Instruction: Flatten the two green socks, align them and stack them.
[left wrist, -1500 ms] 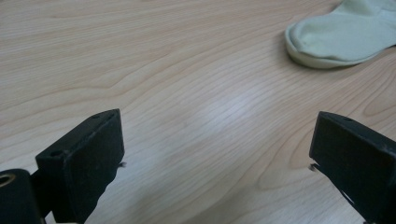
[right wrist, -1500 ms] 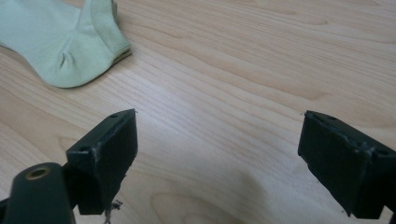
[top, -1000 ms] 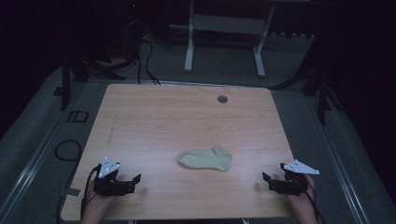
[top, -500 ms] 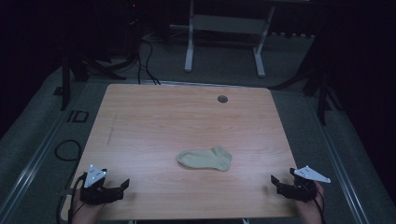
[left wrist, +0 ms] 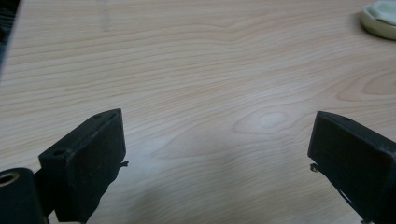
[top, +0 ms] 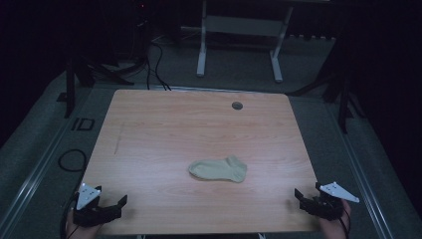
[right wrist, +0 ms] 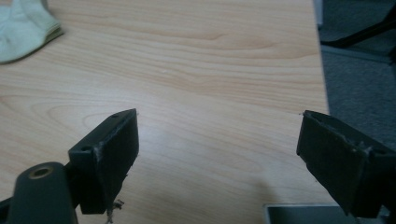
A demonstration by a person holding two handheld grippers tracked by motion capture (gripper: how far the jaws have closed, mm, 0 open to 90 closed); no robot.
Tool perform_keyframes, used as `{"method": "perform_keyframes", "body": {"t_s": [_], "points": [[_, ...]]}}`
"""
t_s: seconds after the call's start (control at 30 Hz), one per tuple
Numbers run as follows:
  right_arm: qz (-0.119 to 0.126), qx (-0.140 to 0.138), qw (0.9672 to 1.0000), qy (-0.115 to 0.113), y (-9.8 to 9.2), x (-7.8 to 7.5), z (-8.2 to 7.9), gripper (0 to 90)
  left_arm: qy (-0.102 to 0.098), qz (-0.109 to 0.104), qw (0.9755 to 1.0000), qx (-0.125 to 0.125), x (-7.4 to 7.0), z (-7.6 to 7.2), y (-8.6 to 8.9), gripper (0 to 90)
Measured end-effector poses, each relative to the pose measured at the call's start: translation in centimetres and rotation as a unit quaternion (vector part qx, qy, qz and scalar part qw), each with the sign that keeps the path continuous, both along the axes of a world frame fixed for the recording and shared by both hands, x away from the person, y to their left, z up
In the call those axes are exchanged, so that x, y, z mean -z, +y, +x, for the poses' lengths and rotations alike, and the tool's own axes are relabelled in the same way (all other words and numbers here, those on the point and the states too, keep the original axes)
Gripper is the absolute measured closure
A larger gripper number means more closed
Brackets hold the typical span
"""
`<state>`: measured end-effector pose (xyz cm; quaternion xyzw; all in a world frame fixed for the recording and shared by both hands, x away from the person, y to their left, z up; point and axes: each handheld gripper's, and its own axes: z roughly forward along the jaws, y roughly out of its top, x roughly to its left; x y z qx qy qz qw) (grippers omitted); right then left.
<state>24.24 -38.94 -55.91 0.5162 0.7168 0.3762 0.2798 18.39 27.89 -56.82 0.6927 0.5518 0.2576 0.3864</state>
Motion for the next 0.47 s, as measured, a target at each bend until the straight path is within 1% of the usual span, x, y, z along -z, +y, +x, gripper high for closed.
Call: {"method": "perform_keyframes", "body": {"t_s": [0.07,0.1,0.23,0.27,0.3,0.37,0.43,0.47], "points": [[-0.001,0.002,1.0,-0.002,-0.08,0.07,-0.06,12.9,-0.003,-0.004,0.9999,-0.013,0.02,-0.27,0.37,4.2],[-0.003,0.008,1.0,-0.004,-0.11,0.17,-0.09,12.9,-0.006,-0.005,0.9998,-0.02,0.05,-0.37,0.49,4.3],[-0.006,0.014,0.9998,-0.012,0.0,0.16,-0.1,12.9,-0.012,-0.015,0.9992,-0.035,0.37,-0.67,0.9,4.2],[-0.006,0.014,0.9998,-0.014,0.05,0.16,-0.09,12.9,-0.014,-0.021,0.999,-0.037,0.42,-0.67,0.99,4.2],[-0.009,0.013,0.9998,-0.014,0.09,0.18,-0.06,13.0,-0.014,-0.022,0.9989,-0.039,0.41,-0.64,1.01,4.2],[-0.01,0.017,0.9997,-0.016,0.13,0.16,-0.05,13.0,-0.016,-0.019,0.999,-0.037,0.44,-0.6,0.86,4.2],[-0.007,0.018,0.9997,-0.017,0.1,0.11,-0.06,13.0,-0.015,-0.015,0.9992,-0.035,0.46,-0.54,0.66,4.2],[-0.006,0.021,0.9996,-0.018,0.06,0.12,-0.06,13.0,-0.017,-0.018,0.9992,-0.032,0.45,-0.54,0.62,4.2]]}}
